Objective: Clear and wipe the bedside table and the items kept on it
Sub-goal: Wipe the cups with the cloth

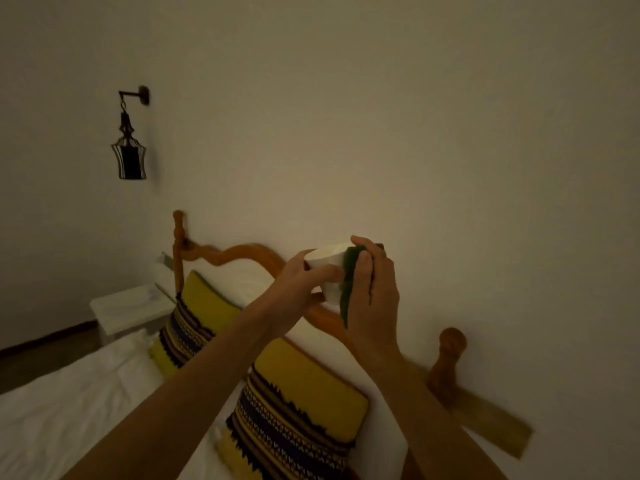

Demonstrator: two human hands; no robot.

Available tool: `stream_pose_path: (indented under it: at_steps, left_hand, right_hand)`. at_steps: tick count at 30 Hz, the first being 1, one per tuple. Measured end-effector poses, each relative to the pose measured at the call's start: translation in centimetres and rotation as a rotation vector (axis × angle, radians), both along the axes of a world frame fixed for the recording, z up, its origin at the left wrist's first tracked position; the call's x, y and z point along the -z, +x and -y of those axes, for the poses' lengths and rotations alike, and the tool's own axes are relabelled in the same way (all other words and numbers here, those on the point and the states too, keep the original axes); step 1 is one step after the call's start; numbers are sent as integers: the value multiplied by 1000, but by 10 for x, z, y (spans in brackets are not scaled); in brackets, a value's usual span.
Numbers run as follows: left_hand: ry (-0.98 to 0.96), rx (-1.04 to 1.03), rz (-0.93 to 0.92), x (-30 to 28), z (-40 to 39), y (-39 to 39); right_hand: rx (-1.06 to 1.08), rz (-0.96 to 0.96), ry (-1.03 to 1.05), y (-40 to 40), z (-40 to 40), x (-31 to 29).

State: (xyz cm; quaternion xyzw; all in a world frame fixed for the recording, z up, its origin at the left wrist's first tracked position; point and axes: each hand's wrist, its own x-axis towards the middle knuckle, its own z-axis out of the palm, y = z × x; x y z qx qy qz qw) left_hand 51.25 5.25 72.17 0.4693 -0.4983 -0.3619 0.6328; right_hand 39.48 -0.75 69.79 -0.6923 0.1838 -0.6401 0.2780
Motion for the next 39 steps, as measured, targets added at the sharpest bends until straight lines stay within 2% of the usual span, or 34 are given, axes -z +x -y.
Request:
stream_pose_path:
  at_steps: [2, 5, 7, 10, 13, 16, 18, 21, 22, 25, 27, 30, 32, 34, 36, 39]
  left_hand:
    - [-14, 9, -10, -14, -4, 3]
    - [-76, 27, -25, -29, -13, 3]
    - [-114, -29, -14, -38, -14, -2]
    - [-145, -244, -62, -55, -11, -9]
    - [-129, -280, -122, -62, -9, -6]
    - [-110, -238, -182, -60, -14, 0]
    - [-104, -212, -123, -59, -17, 6]
    - [-114, -237, -84, -63, -28, 20]
    - [-126, -202, -97, -65, -34, 25]
    - [-147, -51, -86, -71, -51, 38]
    - [-147, -14, -42, -76, -59, 46]
    - [-163, -40, -135, -84, -60, 53]
    - [-190, -68, -250, -87, -61, 57]
    - [-216, -130, -276, -84, -59, 61]
    - [-253, -237, -268, -80, -55, 60]
    - [-271, -483, -381, -80, -47, 51]
  right_hand:
    - [-44, -10, 101, 2, 2, -22]
    - [-163, -4, 368, 5, 11, -52]
    - [-206, 36, 462, 9, 10, -61]
    - [-109, 75, 281, 24, -14, -56]
    - [44, 45, -20, 40, -36, -46]
    - [148, 32, -62, 47, -38, -50]
    - [148, 60, -64, 51, -38, -57]
    - [36, 90, 87, 58, -28, -71]
    - [-56, 96, 204, 59, -21, -76]
    - [-503, 131, 587, 63, -14, -82]
    - [-659, 218, 663, 69, -21, -79]
    - [-629, 321, 554, 78, -35, -67]
    - [-544, 317, 409, 82, -44, -61]
    - [-470, 289, 301, 83, -51, -63]
    - [-425, 267, 225, 80, -54, -70]
    - [-372, 237, 156, 78, -61, -76]
